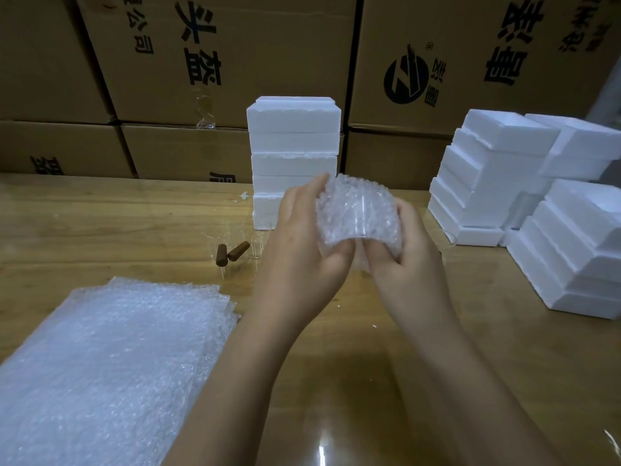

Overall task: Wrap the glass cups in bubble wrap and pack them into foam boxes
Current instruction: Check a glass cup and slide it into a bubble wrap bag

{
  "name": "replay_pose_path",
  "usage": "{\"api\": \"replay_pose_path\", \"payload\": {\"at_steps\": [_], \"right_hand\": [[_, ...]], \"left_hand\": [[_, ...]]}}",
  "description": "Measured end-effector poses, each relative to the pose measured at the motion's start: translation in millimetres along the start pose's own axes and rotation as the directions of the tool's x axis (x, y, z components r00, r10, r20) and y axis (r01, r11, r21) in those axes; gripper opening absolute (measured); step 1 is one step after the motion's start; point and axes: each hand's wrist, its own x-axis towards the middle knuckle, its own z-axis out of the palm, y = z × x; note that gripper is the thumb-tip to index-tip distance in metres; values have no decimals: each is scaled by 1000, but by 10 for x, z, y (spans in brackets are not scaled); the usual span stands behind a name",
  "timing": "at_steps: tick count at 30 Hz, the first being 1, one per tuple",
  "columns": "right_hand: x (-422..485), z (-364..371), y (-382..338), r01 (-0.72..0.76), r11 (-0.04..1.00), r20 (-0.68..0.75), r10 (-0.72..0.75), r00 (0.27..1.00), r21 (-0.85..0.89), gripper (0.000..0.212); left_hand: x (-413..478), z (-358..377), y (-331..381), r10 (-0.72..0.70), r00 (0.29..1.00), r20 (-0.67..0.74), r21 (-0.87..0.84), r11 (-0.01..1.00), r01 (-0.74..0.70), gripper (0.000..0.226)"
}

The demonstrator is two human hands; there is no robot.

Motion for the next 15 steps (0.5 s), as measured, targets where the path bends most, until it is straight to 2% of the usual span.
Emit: {"api": "replay_pose_path", "payload": {"at_steps": [2,4,5,10,13,15], "right_hand": [[16,-23,15,35,989,-39,-41,998,-141,32],[26,-42,13,61,971,-63,-77,995,-233,39],[28,-48,6,79,959,-68,-101,993,-271,39],[12,-46,-41,167,908,-75,-211,975,-385,44],[7,-20,-38,181,897,-81,-232,969,-402,47],[1,-9,-34,181,897,-77,-231,970,-404,46]], "left_hand": [[-17,-13,14,101,995,-3,151,984,-100,79],[-23,14,20,158,987,37,313,936,-161,78],[-21,33,29,134,989,69,344,927,-150,75],[-30,128,-38,-79,991,105,191,980,58,70],[-9,129,-41,-150,984,99,-1,989,151,51],[-2,115,-33,-156,984,83,-39,986,159,36]]}}
